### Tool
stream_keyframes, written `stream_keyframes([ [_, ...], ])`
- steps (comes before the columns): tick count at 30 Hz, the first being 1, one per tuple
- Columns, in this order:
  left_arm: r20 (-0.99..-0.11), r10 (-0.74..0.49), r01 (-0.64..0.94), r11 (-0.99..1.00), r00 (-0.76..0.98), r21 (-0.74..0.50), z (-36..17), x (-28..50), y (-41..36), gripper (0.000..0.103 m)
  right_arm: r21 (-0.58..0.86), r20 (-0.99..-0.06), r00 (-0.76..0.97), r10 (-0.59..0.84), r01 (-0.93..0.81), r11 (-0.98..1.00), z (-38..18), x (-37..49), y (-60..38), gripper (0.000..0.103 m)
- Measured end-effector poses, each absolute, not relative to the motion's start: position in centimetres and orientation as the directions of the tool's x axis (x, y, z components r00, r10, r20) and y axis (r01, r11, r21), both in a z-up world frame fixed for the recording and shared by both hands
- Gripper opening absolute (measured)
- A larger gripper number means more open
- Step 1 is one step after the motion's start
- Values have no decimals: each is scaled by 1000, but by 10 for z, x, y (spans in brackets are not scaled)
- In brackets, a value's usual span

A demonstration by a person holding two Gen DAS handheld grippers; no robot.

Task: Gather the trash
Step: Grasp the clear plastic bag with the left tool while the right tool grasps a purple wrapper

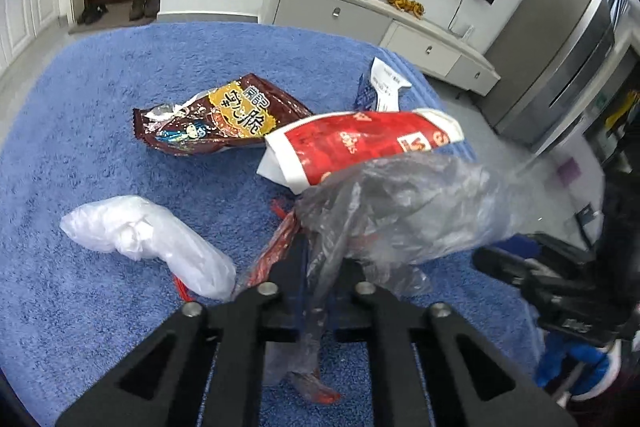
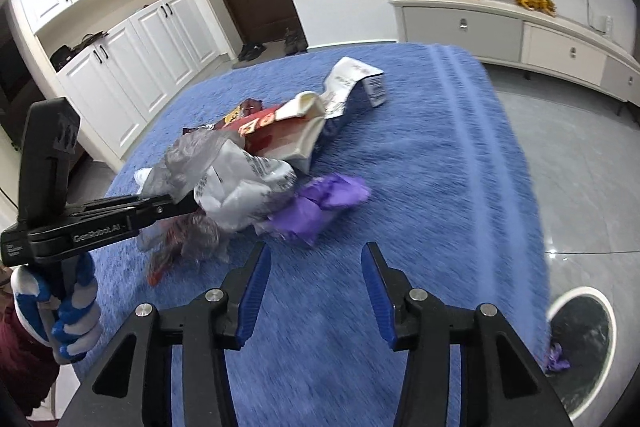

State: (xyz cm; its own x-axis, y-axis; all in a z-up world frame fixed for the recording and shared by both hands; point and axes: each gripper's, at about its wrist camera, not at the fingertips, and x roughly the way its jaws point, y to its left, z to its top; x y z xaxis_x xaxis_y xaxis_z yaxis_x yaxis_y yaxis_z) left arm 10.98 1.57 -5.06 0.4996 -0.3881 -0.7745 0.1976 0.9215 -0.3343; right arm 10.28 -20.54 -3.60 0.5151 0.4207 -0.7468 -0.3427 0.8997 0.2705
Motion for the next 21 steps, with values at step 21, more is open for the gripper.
stream_keyframes([
  [21,-699,-476,189,873,533,-450,3,67,41,3,307,-729,517,449,-340,889,-48,122,-202,29],
])
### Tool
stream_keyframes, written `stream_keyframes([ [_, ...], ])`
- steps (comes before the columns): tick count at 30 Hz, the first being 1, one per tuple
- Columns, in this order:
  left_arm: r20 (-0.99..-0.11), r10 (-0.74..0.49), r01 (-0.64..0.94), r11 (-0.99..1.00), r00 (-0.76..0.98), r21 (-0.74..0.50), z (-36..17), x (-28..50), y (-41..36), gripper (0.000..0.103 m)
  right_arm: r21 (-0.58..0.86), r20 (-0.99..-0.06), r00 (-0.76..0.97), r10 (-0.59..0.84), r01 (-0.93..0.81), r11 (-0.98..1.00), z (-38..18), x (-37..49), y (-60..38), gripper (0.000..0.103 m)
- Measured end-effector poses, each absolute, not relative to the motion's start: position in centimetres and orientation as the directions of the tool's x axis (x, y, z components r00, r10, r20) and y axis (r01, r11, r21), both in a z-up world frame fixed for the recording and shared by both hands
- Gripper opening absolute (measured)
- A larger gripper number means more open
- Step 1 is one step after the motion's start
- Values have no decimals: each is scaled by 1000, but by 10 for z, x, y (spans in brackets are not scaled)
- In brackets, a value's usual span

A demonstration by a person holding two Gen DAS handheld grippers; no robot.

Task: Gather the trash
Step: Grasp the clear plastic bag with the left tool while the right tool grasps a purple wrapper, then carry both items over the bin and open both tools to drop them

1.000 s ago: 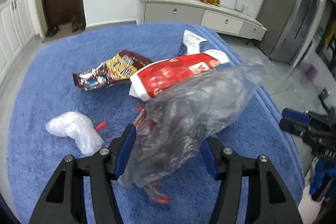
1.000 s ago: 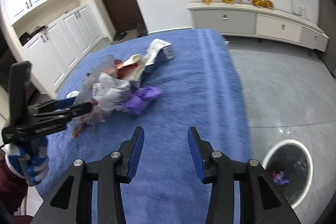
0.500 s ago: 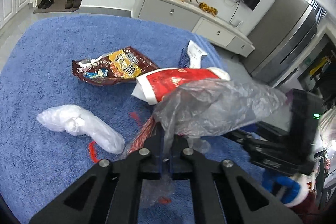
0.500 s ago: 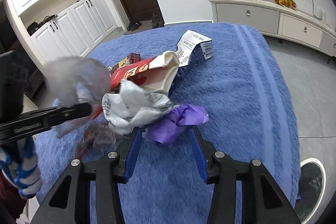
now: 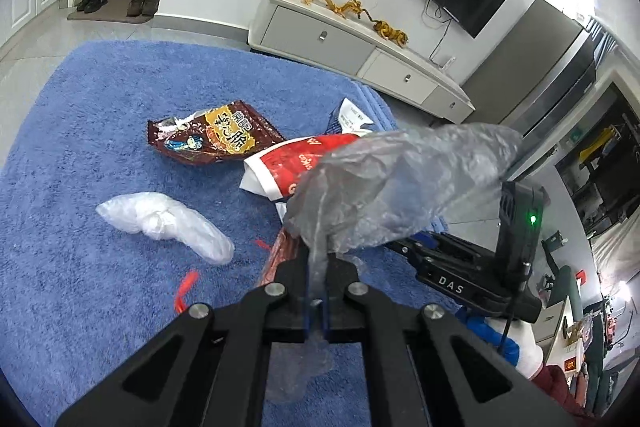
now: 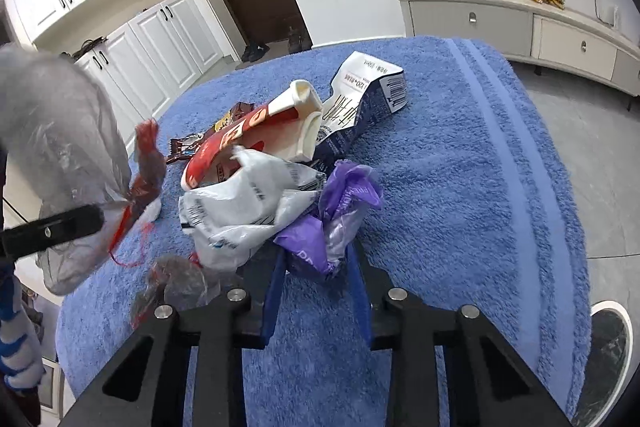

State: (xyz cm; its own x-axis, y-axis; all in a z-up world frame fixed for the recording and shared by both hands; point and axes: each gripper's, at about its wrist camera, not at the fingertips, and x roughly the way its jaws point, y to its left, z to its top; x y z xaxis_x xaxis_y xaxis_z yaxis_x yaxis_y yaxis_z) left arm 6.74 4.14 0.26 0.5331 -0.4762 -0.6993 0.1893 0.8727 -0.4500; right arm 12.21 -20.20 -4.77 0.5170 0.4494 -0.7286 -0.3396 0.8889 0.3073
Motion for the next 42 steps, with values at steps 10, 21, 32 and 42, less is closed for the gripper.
stream_keyframes([
  [10,-664,-504,233,858,552,-458,41,47,26,3,311,-669,585,457,-338,888,-15,76,-243,28],
  [21,-690,-502,310,865,521,-395,48,33,-40,3,289,-633,658,407,-287,913,2,30,-302,28],
  [32,-757,-571,497,780,318,-380,21,62,-225,3,261,-702,687,185,7,965,-33,-3,-456,28],
  [42,-844,-527,525,749,99,-405,-72,103,-400,3,252,-827,556,75,249,935,-118,-8,-558,28],
])
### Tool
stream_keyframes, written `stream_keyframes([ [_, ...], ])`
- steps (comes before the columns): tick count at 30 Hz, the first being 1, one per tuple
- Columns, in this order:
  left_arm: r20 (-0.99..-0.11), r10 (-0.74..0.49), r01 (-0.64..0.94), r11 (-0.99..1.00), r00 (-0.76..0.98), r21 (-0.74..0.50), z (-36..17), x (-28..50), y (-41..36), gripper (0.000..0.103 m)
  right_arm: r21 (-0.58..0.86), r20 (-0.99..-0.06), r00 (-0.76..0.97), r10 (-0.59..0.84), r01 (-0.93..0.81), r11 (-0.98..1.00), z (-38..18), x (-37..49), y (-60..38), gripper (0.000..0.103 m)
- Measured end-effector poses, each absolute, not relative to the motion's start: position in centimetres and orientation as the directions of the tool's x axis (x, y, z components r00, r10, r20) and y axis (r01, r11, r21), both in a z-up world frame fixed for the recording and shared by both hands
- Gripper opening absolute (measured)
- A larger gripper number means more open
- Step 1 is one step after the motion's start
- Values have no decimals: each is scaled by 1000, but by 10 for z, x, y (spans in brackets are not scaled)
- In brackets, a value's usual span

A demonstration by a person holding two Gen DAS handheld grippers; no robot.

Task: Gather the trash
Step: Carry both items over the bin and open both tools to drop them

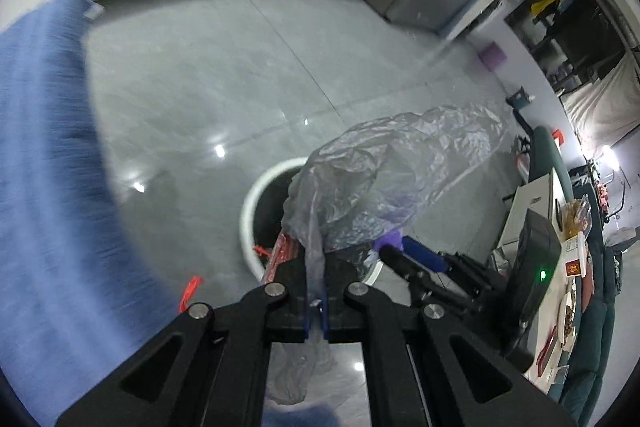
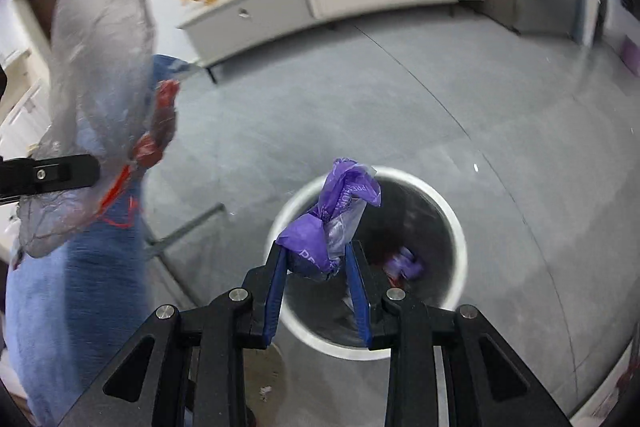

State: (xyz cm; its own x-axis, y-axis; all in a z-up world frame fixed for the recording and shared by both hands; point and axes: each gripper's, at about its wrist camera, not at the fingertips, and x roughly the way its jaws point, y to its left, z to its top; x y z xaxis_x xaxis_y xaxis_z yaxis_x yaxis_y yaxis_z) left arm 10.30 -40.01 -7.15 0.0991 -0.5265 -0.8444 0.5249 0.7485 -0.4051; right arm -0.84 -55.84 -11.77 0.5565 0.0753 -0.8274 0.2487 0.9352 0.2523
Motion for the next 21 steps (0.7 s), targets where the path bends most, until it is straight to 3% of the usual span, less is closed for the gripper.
stream_keyframes([
  [10,-884,-467,517,752,-18,-408,-141,119,-484,8,256,-873,484,62,347,902,-168,-1,-589,34],
  [12,-887,-462,520,751,-25,-406,-148,119,-490,21,254,-877,477,57,359,898,-172,-3,-590,39],
  [13,-886,-462,520,752,-22,-405,-149,119,-491,44,253,-878,476,53,366,896,-172,-4,-591,41],
  [14,-885,-466,519,754,-11,-403,-150,118,-488,56,253,-878,476,52,369,894,-171,-4,-592,45],
  [21,-873,-488,519,748,8,-413,-143,113,-479,56,237,-876,482,27,380,894,-159,-18,-592,45],
])
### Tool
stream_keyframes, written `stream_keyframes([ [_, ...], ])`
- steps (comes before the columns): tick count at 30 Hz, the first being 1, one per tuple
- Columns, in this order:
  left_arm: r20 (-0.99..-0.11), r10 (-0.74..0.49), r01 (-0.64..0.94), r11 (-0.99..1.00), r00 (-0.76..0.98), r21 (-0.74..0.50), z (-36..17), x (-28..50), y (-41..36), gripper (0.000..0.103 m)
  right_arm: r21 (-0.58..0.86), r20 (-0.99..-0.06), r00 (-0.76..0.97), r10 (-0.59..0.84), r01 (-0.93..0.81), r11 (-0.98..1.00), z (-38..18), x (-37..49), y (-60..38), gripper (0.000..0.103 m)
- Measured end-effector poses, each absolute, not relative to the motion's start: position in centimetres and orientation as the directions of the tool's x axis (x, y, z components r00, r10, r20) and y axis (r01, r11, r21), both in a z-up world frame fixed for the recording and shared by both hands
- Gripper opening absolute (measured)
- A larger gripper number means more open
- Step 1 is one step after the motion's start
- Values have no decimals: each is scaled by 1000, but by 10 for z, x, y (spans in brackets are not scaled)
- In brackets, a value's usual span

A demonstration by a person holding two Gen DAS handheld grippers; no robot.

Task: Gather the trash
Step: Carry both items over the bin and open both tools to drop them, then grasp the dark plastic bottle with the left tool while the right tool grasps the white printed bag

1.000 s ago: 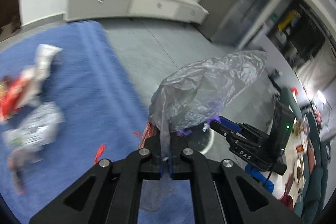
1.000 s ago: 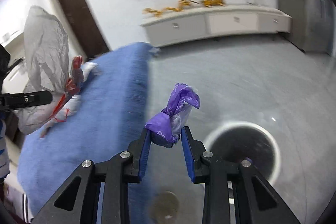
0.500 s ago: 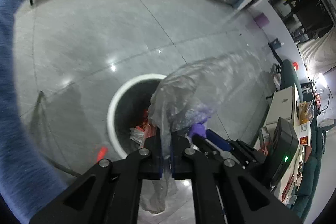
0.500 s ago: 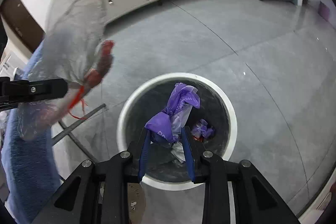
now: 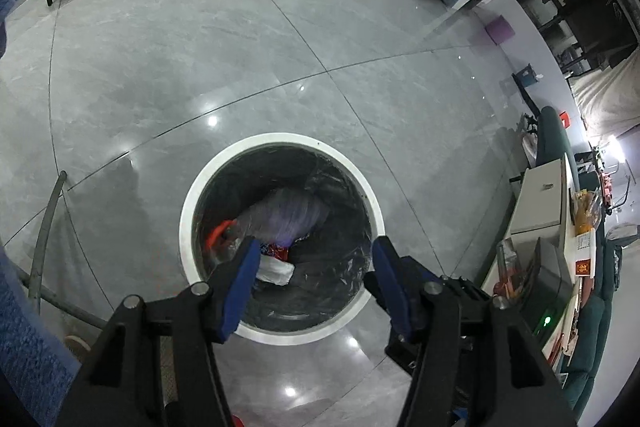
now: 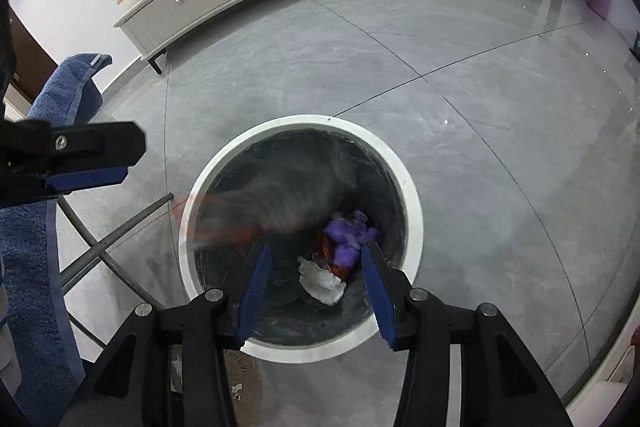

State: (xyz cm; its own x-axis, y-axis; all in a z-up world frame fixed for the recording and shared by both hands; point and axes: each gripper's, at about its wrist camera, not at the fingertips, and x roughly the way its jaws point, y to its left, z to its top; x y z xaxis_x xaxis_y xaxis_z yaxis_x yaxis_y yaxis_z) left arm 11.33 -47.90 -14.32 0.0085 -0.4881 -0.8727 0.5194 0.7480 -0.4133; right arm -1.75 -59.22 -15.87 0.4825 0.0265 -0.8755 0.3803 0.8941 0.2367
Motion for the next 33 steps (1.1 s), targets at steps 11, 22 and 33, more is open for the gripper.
stream_keyframes([
  [11,-832,-522,596,734,190,-324,-60,69,-403,56,218,-818,575,19,278,935,-98,-18,-557,45],
  [22,-765,-519,524,803,382,-283,-2,50,-234,56,218,-726,681,100,89,972,-16,-12,-465,45],
  [33,-735,-390,365,908,555,-205,4,57,-64,56,203,-704,671,233,-124,971,14,26,-351,45],
])
